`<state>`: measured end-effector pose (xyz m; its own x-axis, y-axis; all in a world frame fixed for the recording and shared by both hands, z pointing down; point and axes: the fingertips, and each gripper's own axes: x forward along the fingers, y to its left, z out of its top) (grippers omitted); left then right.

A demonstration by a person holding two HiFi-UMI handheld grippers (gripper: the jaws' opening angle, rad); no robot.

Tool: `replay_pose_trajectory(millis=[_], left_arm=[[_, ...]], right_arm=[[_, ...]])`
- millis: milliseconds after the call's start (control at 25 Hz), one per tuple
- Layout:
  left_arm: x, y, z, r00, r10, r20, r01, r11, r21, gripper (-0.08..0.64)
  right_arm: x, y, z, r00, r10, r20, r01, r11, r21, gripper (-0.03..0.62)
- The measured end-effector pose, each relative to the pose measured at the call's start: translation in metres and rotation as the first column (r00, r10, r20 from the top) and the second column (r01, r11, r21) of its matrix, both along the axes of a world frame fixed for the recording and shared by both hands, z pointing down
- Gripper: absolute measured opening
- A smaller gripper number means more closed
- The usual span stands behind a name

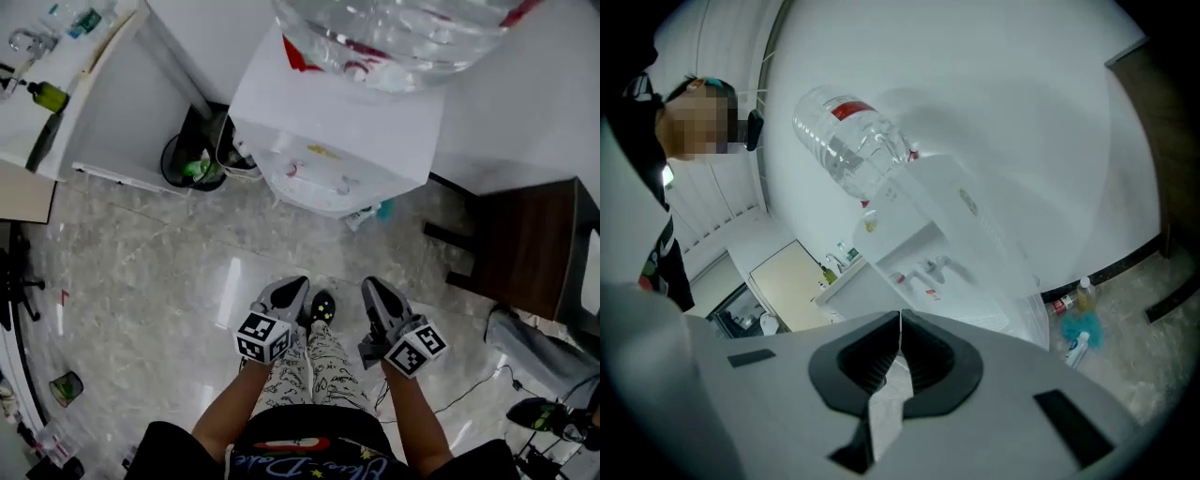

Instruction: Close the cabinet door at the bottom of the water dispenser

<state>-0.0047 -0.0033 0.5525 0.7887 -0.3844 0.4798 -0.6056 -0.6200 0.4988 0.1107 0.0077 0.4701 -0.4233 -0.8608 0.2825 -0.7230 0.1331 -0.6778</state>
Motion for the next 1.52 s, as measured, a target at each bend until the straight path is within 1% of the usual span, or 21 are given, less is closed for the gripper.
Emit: replay_pose_trajectory(millis=[40,120,200,280,360,480,640,720,800,920,960,1040,1120,1240,1400,1520], left_arm=[[-0.001,0.007,-0.026,1.0,0.019,-0.002,-0.019,1.0,0.022,-0.002],[-0.001,0.001,-0.08,0.999,0.041,0.005,-0.041,0.993,0.108,-0.002],[0.002,-0.018,-0.132,0.998,0.06,0.023,-0.063,0.972,0.226,-0.002],[0.009,-0.018,-0.181,0.995,0.101,0.027,-0.104,0.944,0.312,-0.002],[0.016,-0.002,-0.216,0.991,0.134,0.024,-0.134,0.929,0.346,-0.002],[0.022,0.004,-0.261,0.991,0.137,-0.002,-0.126,0.918,0.375,-0.002],[0.028,-0.005,-0.311,0.987,0.146,-0.072,-0.1,0.893,0.44,-0.002],[0.031,-0.005,-0.324,0.983,0.159,-0.093,-0.099,0.883,0.459,-0.002],[0.035,-0.005,-0.328,0.98,0.168,-0.105,-0.101,0.878,0.467,-0.002],[0.037,-0.007,-0.33,0.98,0.165,-0.11,-0.093,0.873,0.479,-0.002],[0.037,-0.006,-0.329,0.98,0.165,-0.112,-0.093,0.874,0.477,-0.002],[0.038,-0.001,-0.326,0.979,0.168,-0.116,-0.098,0.884,0.458,-0.002],[0.038,0.002,-0.324,0.978,0.173,-0.114,-0.106,0.891,0.442,-0.002],[0.034,0.002,-0.323,0.978,0.176,-0.11,-0.112,0.893,0.435,-0.002],[0.027,0.003,-0.323,0.98,0.162,-0.117,-0.099,0.902,0.42,-0.002],[0.022,0.005,-0.323,0.982,0.152,-0.114,-0.092,0.907,0.412,-0.002]], right_arm=[[-0.005,0.009,-0.017,1.0,-0.012,0.01,0.012,1.0,0.003,0.017],[-0.017,0.011,-0.057,0.998,-0.068,0.011,0.067,0.996,0.061,0.017],[-0.031,-0.002,-0.099,0.99,-0.142,-0.018,0.143,0.978,0.152,0.017],[-0.041,0.002,-0.137,0.982,-0.184,-0.046,0.189,0.96,0.206,0.017],[-0.044,0.019,-0.169,0.981,-0.188,-0.052,0.195,0.953,0.232,0.017],[-0.042,0.029,-0.206,0.982,-0.181,-0.058,0.19,0.942,0.278,0.017],[-0.035,0.011,-0.248,0.981,-0.17,-0.099,0.195,0.904,0.382,0.017],[-0.032,0.007,-0.264,0.983,-0.151,-0.101,0.18,0.887,0.424,0.017],[-0.029,0.009,-0.274,0.985,-0.138,-0.102,0.169,0.878,0.448,0.017],[-0.032,0.015,-0.269,0.978,-0.154,-0.142,0.201,0.88,0.431,0.015],[-0.035,0.017,-0.266,0.973,-0.165,-0.16,0.218,0.881,0.419,0.015],[-0.037,0.023,-0.261,0.969,-0.176,-0.172,0.233,0.884,0.405,0.015],[-0.034,0.026,-0.261,0.974,-0.168,-0.154,0.217,0.89,0.402,0.015],[-0.032,0.023,-0.262,0.979,-0.159,-0.128,0.198,0.894,0.401,0.015],[-0.031,0.021,-0.267,0.984,-0.154,-0.088,0.176,0.894,0.412,0.015],[-0.033,0.023,-0.271,0.984,-0.155,-0.089,0.178,0.891,0.418,0.015]])
